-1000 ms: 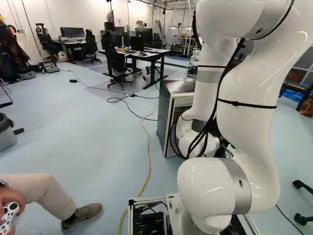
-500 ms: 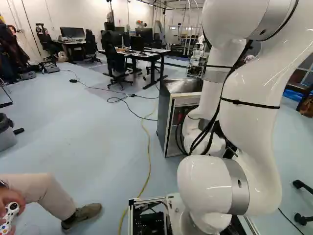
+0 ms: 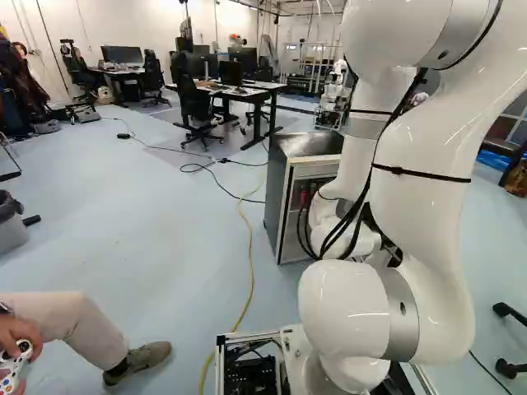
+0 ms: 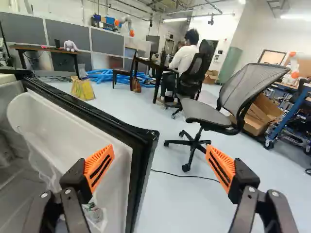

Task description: Grab a drink from the fridge

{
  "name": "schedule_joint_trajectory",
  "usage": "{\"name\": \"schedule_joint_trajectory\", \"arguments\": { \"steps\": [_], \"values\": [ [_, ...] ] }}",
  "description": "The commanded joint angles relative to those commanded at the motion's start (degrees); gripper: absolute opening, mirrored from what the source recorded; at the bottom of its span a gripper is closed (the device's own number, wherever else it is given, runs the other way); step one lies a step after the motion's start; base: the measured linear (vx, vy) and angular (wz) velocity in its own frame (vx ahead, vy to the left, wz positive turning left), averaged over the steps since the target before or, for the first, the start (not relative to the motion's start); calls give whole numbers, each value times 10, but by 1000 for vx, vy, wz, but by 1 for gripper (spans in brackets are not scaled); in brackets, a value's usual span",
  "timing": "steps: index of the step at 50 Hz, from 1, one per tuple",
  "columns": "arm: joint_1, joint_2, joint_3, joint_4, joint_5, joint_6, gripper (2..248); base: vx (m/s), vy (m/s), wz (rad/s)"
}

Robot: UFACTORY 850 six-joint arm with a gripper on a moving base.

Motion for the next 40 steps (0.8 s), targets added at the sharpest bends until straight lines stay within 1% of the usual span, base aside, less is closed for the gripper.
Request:
{"name": "schedule_joint_trajectory", "arguments": {
  "steps": [10, 20, 28, 40],
  "values": [
    [11, -5, -9, 2, 0, 0, 247, 0, 0, 0],
    [17, -12, -21, 9, 0, 0, 247, 0, 0, 0],
    [15, -20, -35, 21, 0, 0, 247, 0, 0, 0],
    [7, -33, -59, 41, 0, 0, 247, 0, 0, 0]
  ]
}}
